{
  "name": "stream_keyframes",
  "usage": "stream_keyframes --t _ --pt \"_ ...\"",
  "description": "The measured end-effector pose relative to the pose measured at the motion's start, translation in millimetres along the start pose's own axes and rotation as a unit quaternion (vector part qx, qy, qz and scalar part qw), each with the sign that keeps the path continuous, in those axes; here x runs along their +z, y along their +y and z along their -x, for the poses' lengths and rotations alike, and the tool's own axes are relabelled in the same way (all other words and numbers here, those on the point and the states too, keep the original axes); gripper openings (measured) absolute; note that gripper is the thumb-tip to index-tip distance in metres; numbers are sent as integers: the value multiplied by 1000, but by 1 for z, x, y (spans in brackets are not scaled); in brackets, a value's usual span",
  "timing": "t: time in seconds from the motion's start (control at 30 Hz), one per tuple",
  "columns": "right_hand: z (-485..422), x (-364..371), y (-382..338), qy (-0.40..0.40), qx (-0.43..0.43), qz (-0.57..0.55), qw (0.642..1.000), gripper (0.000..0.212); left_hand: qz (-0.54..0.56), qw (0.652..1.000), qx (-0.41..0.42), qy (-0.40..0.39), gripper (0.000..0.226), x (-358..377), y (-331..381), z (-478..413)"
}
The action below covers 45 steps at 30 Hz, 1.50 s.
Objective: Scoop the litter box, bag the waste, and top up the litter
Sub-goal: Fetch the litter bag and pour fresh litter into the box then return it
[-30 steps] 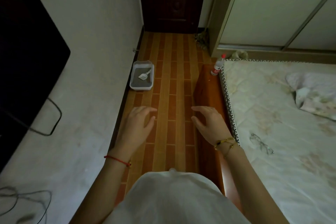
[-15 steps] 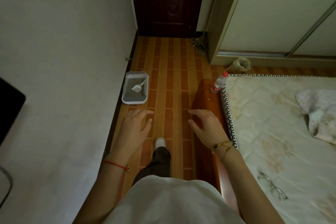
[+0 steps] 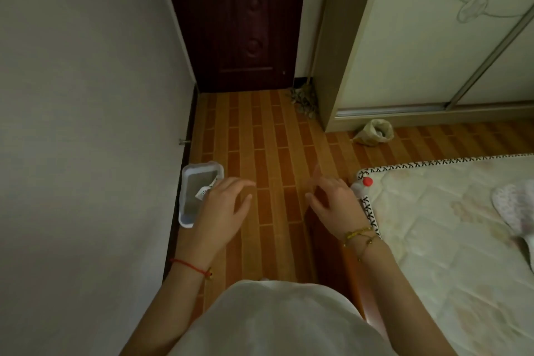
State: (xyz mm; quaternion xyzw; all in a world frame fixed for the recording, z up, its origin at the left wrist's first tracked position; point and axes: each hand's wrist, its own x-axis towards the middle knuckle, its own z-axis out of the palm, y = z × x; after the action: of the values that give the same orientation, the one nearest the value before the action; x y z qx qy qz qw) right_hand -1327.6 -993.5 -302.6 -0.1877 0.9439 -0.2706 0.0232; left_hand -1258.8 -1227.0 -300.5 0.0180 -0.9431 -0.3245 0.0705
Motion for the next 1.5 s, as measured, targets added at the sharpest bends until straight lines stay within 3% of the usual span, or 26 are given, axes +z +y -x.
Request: stream_keyframes --t 0.17,0.6,1.03,1.5 --pt "-59 3 12 -4 35 -5 999 31 -8 999 30 -23 24 3 -23 -79" --pt "-255 1 63 -37 61 -10 997 39 -21 999 15 -47 27 32 -50 -281" --pt "-465 -55 153 -27 47 35 998 37 -27 997 19 -63 30 60 -18 -505" --pt "-548 -96 257 41 195 21 980 35 -1 977 109 -182 28 142 24 -690"
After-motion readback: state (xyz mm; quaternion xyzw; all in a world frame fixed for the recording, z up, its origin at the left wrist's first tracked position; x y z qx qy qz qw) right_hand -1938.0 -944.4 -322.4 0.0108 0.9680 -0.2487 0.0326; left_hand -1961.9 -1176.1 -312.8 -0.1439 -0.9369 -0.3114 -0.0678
